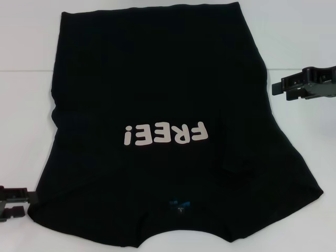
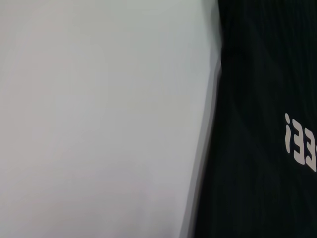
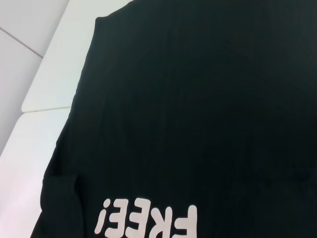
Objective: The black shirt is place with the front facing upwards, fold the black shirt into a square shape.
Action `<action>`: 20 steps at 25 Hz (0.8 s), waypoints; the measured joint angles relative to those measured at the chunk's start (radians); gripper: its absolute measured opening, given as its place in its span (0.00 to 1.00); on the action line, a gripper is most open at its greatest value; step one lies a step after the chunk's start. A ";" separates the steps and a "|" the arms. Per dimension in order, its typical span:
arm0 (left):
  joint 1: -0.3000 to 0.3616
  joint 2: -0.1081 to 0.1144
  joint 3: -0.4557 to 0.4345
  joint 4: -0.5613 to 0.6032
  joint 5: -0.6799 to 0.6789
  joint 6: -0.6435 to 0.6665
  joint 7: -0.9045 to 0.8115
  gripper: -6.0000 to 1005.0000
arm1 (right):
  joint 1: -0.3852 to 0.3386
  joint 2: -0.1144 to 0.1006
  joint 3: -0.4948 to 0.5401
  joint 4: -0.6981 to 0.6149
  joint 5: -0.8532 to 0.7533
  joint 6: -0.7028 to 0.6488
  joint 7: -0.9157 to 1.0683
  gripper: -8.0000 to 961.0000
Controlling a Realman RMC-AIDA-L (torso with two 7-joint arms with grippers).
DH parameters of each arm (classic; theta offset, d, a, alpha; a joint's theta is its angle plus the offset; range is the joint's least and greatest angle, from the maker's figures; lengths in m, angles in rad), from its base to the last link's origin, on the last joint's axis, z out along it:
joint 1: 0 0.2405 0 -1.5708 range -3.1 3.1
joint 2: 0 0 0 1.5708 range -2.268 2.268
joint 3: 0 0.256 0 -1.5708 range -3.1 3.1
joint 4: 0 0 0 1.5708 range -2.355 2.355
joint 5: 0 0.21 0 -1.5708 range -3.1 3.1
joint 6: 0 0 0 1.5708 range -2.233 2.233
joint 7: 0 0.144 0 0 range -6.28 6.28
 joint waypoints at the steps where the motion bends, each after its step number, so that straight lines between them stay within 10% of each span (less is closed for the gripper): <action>1: -0.002 0.000 0.001 -0.003 0.001 -0.003 0.000 0.60 | 0.001 0.000 0.000 0.001 0.000 0.000 0.000 0.58; 20: -0.078 -0.006 0.054 -0.065 -0.005 -0.030 -0.011 0.58 | -0.003 0.000 0.000 0.001 0.000 0.003 -0.007 0.58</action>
